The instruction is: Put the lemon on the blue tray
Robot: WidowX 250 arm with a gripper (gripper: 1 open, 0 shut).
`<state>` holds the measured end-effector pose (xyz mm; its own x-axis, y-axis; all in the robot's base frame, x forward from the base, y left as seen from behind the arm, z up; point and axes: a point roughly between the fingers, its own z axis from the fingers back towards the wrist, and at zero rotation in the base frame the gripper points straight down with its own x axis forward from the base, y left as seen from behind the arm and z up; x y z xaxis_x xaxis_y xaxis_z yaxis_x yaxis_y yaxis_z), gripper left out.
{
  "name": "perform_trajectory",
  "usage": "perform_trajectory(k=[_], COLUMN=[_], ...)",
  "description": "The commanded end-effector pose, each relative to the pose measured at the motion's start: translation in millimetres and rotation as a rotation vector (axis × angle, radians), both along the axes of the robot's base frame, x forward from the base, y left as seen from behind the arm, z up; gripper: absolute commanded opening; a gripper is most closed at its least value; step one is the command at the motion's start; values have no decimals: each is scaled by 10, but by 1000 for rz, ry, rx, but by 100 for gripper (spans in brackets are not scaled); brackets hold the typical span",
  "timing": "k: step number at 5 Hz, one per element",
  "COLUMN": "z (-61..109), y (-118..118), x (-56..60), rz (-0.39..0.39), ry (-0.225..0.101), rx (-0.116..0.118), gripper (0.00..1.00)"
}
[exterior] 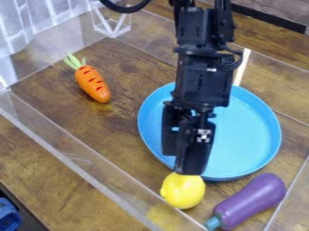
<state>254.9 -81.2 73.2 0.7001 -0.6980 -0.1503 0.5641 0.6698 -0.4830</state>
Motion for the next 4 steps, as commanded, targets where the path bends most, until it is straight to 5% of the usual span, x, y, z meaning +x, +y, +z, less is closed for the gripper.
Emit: perform_trajectory(k=[1, 2, 4], z=[259, 345, 118], y=[3, -10, 96], x=[95, 140, 81], rz=[-37, -95, -210], ry=[-62, -65, -68], rx=[-13, -15, -13], gripper=[100, 100, 100])
